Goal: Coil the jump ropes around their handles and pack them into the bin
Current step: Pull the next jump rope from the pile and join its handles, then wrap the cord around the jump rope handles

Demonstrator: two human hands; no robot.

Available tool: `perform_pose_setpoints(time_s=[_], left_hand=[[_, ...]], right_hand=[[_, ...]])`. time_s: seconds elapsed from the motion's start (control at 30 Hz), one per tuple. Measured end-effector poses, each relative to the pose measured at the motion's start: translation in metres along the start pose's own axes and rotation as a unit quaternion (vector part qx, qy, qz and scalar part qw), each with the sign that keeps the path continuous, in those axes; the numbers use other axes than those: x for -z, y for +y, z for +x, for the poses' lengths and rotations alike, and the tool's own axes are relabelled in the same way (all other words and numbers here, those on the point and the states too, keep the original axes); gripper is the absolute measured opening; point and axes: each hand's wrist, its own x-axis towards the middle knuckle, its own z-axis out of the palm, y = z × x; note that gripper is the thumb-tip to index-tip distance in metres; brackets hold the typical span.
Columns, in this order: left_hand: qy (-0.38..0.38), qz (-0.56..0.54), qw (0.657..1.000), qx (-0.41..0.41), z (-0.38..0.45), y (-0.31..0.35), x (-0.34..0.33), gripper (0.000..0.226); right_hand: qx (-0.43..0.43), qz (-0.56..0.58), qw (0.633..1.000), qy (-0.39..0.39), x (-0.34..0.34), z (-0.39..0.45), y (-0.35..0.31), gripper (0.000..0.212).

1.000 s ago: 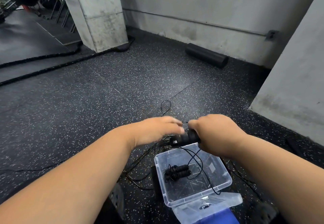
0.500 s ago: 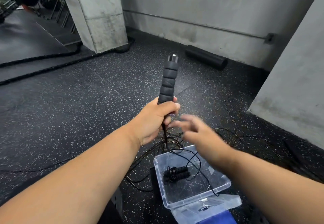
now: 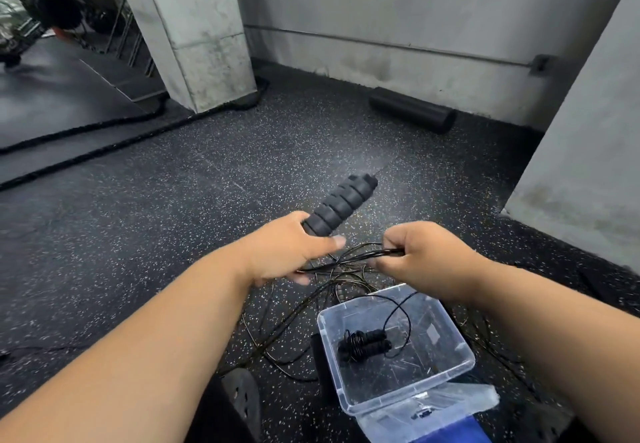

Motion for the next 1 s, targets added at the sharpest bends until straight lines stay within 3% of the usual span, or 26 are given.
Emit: perform_pose_setpoints(time_s=[0.13,0.23,0.3,0.43,0.5,0.57,0.63,0.83,1.0], left_hand=[[0.014,0.161,0.986,0.039,-0.003,-0.003,-0.024,0.054],[-0.036,0.172,0.983,0.059,-0.005,-0.005,-0.039,0.043],[-0.041,0.189,0.98,0.053,-0.009,-0.003,-0.044,0.042],[0.023,0.261,0.965,-0.006,-0.012,0.004,-0.04,0.032],[0.038,0.176,0.983,-0.032,-0.014,0.008,-0.033,0.033],[0.009,0.01,1.0,-0.019,-0.015,0.013,-0.029,0.042],[-0.028,-0.069,0.997,-0.001,-0.017,0.014,-0.029,0.049],[0.0,0.105,0.994,-0.006,-0.007,-0.006,-0.043,0.048],[0.11,0.287,0.951,0.038,0.012,-0.017,-0.041,0.068]], right_hand=[[0.086,-0.091,0.992,0.018,0.006,-0.012,-0.019,0.042],[0.092,-0.113,0.989,0.0,0.014,-0.013,-0.023,0.035],[0.094,-0.106,0.99,0.006,0.019,-0.011,-0.018,0.04],[0.133,-0.125,0.983,0.028,0.031,-0.012,-0.011,0.038],[0.147,-0.139,0.977,0.069,0.036,-0.01,-0.006,0.041],[0.13,-0.153,0.975,0.098,0.041,-0.006,0.003,0.053],[0.103,-0.15,0.978,0.101,0.044,-0.002,0.013,0.064],[0.077,-0.13,0.986,0.073,0.038,-0.004,0.02,0.043],[0.091,-0.143,0.984,0.052,0.023,-0.009,0.007,0.032]])
